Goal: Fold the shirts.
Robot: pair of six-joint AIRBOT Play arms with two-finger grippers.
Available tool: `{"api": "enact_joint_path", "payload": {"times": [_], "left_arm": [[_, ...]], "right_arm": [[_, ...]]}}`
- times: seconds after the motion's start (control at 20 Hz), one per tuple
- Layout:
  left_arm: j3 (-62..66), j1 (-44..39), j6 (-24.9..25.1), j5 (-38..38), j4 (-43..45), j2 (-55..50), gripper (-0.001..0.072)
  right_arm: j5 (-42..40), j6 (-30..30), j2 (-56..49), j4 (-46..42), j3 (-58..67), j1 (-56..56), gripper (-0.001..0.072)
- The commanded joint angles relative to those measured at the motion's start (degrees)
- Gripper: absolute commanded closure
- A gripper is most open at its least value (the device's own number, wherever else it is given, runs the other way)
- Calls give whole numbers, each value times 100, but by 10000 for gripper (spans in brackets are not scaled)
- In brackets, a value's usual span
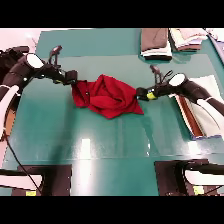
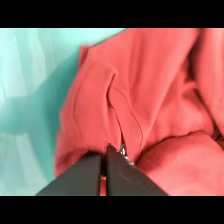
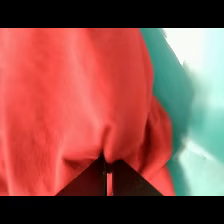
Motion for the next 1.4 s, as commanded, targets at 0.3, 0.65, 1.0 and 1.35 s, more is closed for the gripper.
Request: {"api": "enact_joint_path", "payload": {"times": [0.3,0.65,1.0,1.35], "left_arm": [[1705,4,595,57,879,2828,685],[2321,4,597,85,905,4551,686],[2232,4,595,-903,916,4183,685],[782,4,748,-1143,1309,1687,685]], "right_arm": [[1412,-140,2184,-1414,2503,-859,696],[2524,-136,2914,-1504,4039,-1493,696],[3021,330,2522,-1499,4406,-1377,696],[2964,501,-157,-1587,4406,-177,696]]}}
